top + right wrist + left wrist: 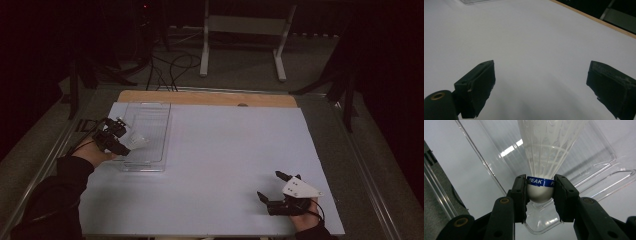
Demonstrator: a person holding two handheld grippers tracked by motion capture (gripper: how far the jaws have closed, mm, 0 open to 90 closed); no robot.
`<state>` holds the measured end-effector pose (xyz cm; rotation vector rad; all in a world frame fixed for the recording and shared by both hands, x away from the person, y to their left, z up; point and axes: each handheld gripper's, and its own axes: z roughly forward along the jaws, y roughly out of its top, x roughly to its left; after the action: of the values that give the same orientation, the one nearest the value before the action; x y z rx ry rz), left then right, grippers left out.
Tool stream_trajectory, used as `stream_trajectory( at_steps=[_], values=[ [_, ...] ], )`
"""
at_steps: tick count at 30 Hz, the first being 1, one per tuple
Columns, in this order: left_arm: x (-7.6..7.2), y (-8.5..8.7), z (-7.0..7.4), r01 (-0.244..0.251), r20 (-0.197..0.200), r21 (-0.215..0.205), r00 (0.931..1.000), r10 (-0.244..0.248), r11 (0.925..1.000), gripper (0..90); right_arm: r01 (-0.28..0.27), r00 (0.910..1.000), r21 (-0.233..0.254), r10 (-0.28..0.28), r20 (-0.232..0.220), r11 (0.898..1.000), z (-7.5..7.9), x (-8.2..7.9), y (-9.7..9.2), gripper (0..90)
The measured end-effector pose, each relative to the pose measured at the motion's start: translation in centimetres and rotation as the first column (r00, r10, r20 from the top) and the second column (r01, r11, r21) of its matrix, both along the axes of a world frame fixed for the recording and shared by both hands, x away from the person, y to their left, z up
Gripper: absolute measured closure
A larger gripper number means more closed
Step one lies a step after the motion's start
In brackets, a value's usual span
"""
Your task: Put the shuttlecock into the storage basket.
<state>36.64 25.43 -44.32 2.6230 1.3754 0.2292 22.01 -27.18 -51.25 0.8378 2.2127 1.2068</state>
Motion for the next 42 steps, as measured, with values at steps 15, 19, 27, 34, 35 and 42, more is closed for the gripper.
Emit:
stream_trajectory(
  at_steps=[15,19,27,34,35,42],
  values=[
    [0.6,0.0,0.3,-0.018,0.009,-0.028,0.9998,0.018,0.9995,63.1,0.008,0.9999,0.0,-0.008,0.008,1.0,0.1,0.0,-0.2,8.3],
    [0.5,0.0,0.8,-0.017,0.012,-0.04,0.9998,0.018,0.9991,55.0,0.009,0.9999,0.002,-0.009,0.008,1.0,0.1,-0.1,-0.2,8.3],
    [-0.1,-0.1,1.3,-0.007,0.013,-0.035,0.9999,0.007,0.9994,36.8,0.006,0.9999,-0.001,-0.006,0.009,1.0,0.1,0.0,-0.1,8.3],
    [-0.4,-0.2,1.9,-0.003,0.014,-0.073,0.9999,0.005,0.9973,21.3,0.006,0.9999,-0.002,-0.006,0.009,1.0,0.2,-0.1,-0.1,8.3],
    [-0.5,-0.2,2.0,0.005,0.006,-0.082,1.0,-0.005,0.9966,16.8,0.006,0.9999,-0.003,-0.006,0.01,1.0,0.2,-0.1,-0.1,8.3],
    [-0.6,-0.4,1.9,0.029,-0.007,-0.098,0.9995,-0.029,0.9948,0.6,0.006,0.9999,-0.002,-0.006,0.009,1.0,0.2,-0.1,-0.1,8.3]
  ],
)
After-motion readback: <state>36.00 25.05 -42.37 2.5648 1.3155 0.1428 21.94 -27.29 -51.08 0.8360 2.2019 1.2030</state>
